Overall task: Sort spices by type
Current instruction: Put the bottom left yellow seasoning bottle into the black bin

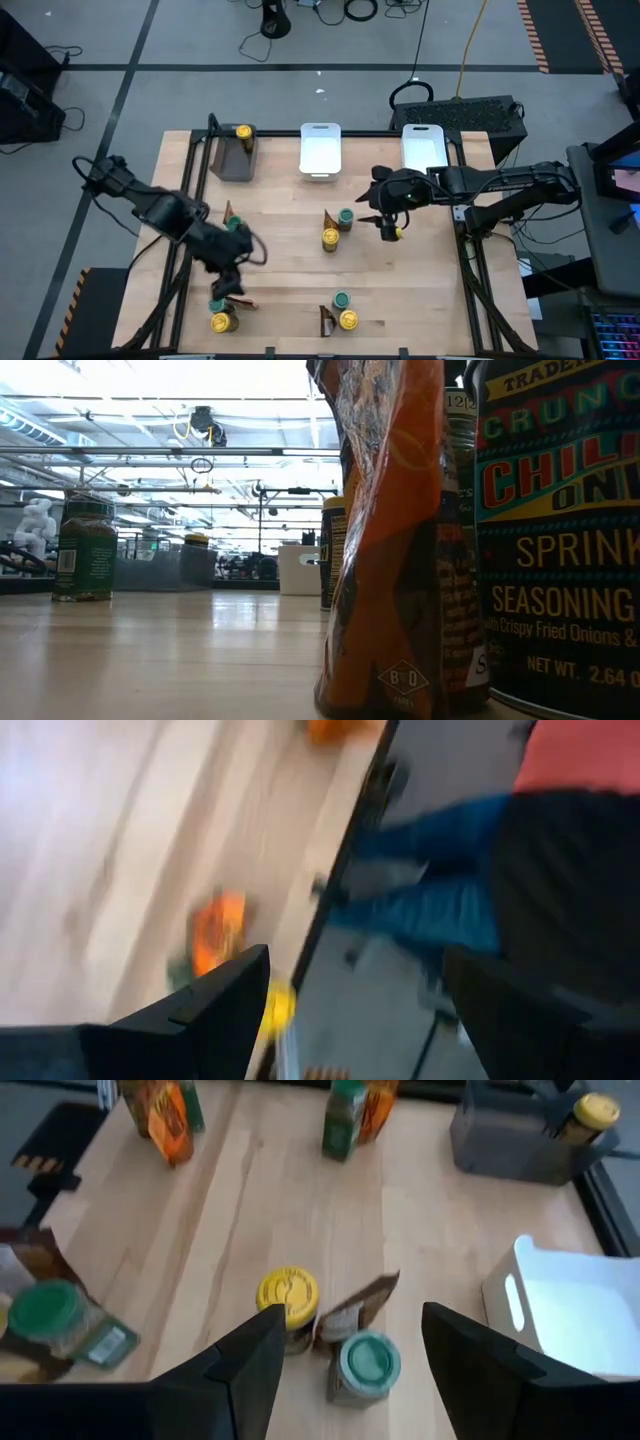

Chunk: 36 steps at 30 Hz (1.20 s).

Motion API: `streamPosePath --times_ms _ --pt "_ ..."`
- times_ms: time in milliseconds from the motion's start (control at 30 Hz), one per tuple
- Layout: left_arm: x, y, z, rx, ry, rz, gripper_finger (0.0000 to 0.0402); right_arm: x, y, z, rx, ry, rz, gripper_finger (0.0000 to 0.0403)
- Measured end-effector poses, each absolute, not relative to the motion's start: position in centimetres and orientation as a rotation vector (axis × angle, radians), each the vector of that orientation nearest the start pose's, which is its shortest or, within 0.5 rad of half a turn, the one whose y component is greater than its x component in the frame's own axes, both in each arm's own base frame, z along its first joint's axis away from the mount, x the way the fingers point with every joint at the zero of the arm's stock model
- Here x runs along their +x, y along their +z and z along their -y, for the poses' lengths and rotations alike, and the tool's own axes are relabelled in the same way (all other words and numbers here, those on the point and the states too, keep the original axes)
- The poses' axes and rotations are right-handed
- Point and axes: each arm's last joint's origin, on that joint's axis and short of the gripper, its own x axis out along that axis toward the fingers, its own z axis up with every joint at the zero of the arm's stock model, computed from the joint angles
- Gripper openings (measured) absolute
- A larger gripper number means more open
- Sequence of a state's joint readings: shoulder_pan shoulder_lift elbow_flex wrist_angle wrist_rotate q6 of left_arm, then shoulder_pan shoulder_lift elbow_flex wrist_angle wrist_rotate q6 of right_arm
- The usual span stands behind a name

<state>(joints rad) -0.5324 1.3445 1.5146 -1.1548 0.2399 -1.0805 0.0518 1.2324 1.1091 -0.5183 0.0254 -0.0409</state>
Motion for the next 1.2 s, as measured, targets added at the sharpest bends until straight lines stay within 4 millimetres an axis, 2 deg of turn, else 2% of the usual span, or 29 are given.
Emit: streamPosePath --times_ms 267,467,700,1067,1200 --pt "18.8 37.9 15.9 -0.835 -0.134 -1.392 0.0301 26.8 33.6 -1.3 -0.057 0.034 -0.494 0.0219" --pt "17.9 37.7 17.2 -0.848 -0.077 -1.394 0.0301 27.0 34.1 -1.3 -0.055 0.031 -0.435 0.0219" --pt "17.5 35.7 20.6 -0.784 -0.013 -1.462 0.0301 27.1 33.9 -1.3 -0.089 0.032 -0.451 0.0219" --pt "18.8 32.7 23.2 -0.977 0.315 -1.544 0.0301 27.0 33.8 -1.1 -0.194 0.008 -0.466 0.0219" --pt "19.3 31.2 24.1 -1.104 0.531 -1.587 0.0301 26.9 33.5 -1.1 -0.235 0.021 -0.496 0.0219"
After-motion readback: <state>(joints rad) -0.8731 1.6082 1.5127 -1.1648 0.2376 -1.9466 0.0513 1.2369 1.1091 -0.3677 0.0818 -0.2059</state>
